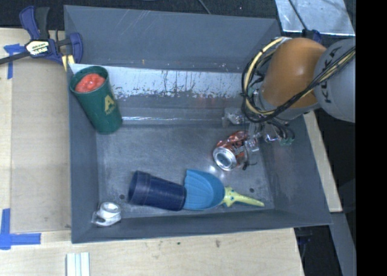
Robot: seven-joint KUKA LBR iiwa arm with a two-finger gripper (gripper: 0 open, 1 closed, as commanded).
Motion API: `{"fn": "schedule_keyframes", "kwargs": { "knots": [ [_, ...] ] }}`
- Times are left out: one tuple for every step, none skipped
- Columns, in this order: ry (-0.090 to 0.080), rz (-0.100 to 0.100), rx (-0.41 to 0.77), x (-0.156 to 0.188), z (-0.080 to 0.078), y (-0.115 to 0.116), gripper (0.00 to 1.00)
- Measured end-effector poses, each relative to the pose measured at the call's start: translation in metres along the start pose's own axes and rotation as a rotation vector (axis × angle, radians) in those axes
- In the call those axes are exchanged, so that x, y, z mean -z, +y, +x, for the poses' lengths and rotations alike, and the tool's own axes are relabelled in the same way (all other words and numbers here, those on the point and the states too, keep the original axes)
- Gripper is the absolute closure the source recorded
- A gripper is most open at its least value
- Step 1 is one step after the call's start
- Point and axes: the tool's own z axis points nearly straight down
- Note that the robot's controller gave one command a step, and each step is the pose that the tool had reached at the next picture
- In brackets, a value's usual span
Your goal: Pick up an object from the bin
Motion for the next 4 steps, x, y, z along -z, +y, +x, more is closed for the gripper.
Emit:
{"fn": "schedule_keyframes", "kwargs": {
  "knots": [
    [0.007, -0.004, 0.069, 0.037, -0.003, 0.003, 0.00],
    [-0.008, 0.004, 0.195, 0.067, -0.001, -0.002, 0.00],
    [-0.003, 0.000, 0.382, 0.044, -0.001, -0.003, 0.00],
    [-0.006, 0.001, 0.149, 0.017, 0.008, -0.002, 0.00]
  ]
}}
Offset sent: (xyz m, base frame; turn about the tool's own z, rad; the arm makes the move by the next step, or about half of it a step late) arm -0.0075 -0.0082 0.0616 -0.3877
